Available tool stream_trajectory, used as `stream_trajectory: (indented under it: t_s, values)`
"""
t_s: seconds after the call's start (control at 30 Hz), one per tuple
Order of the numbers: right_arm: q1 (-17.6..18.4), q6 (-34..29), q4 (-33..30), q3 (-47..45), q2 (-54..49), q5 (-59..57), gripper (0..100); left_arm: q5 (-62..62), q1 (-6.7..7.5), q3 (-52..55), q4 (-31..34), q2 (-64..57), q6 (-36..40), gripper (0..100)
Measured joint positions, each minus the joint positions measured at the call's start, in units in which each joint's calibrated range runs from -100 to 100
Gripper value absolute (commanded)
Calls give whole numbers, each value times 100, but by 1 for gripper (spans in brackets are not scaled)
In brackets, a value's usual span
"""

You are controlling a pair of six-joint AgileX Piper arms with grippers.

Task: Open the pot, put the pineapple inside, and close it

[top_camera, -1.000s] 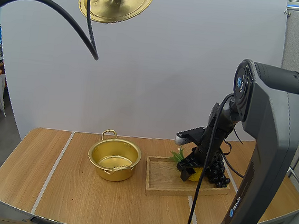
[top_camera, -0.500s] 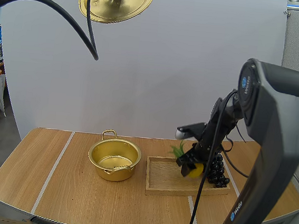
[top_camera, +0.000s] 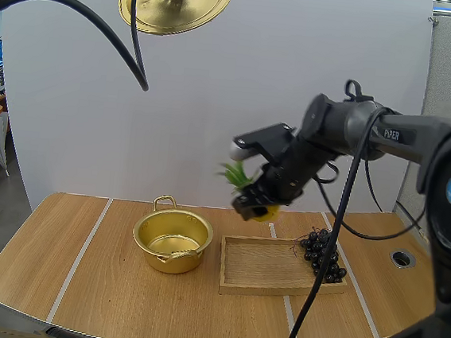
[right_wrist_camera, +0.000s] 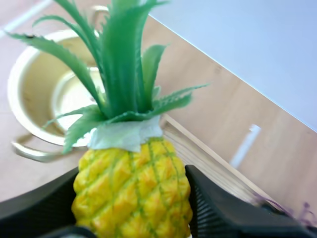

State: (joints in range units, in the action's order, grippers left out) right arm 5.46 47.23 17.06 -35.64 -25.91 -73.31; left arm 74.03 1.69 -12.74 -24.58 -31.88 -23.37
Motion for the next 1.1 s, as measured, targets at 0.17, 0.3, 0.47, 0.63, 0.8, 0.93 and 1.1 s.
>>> stream_trajectory:
  t_s: [0.17, 0.3, 0.47, 0.63, 0.8, 0.93, 1.1]
  values:
    - [326, -318, 10, 182, -10, -75, 0, 0, 0, 0, 0, 0, 0, 0]
    - [825, -780, 10, 556, 270, -110, 0, 0, 0, 0, 0, 0, 0, 0]
    - [1130, -1121, 10, 930, 782, -146, 0, 0, 0, 0, 0, 0, 0, 0]
    - [1269, -1281, 10, 1193, 1427, -146, 0, 0, 0, 0, 0, 0, 0, 0]
    - [1278, -1322, 10, 1369, 1942, -110, 0, 0, 0, 0, 0, 0, 0, 0]
    - [1278, -1333, 10, 1459, 2254, -71, 0, 0, 0, 0, 0, 0, 0, 0]
    - [1278, -1350, 10, 1533, 2654, 28, 0, 0, 0, 0, 0, 0, 0, 0]
